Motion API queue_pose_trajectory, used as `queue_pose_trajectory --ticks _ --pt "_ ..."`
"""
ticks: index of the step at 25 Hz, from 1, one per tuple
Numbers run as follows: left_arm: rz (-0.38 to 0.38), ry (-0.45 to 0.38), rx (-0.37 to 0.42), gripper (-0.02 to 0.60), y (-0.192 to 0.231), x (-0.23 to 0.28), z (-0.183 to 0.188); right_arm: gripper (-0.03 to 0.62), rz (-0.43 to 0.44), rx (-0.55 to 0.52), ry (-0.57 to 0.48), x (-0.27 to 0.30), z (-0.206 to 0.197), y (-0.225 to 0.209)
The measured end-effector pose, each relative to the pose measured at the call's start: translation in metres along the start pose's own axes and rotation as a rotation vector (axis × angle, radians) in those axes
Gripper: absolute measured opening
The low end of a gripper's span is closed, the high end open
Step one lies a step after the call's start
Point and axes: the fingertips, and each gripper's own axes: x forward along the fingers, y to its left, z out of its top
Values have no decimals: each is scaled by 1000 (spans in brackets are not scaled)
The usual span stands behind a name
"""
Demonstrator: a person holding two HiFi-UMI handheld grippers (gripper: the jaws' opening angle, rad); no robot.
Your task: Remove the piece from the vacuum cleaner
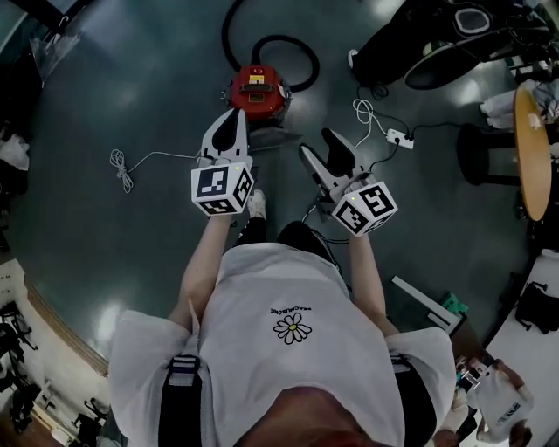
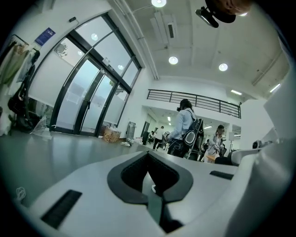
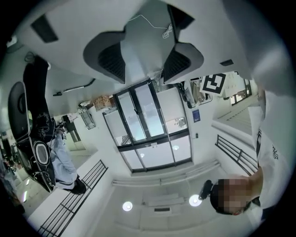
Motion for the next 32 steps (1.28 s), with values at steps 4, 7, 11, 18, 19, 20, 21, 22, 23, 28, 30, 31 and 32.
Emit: queue_pose_trajectory --ticks 4,7,11,18,19,20,21,22,23,28,30,31,32 --pt "13 49 -6 6 19 20 -13 253 -39 13 65 21 -16 -21" --pt "37 82 7 6 33 32 -22 253 -39 8 129 35 -31 -37" --pt "37 143 52 6 49 61 -36 253 -30 -5 197 63 -47 -62" --pt "-136 378 483 6 68 163 -134 253 47 -255 453 115 -131 -133" --pt "-166 436 533 6 76 177 -163 253 63 -285 499 121 -151 -145" --pt "-200 497 589 6 83 189 -192 253 81 -312 548 126 -174 -156" --pt "-237 558 649 5 89 201 -221 253 98 -338 599 129 -197 -169" --pt "-276 617 707 6 94 211 -249 253 112 -361 651 133 -222 -182" --pt "-314 674 760 6 99 220 -276 253 125 -378 703 135 -247 -195" --pt "-391 902 886 6 119 249 -383 253 161 -436 946 137 -357 -257" --pt "-393 955 909 6 126 253 -412 253 155 -455 1012 138 -391 -276" --pt "-395 977 925 5 129 255 -424 253 149 -465 1045 139 -406 -285" --pt "-397 1002 942 6 133 257 -436 253 147 -482 1079 140 -420 -292"
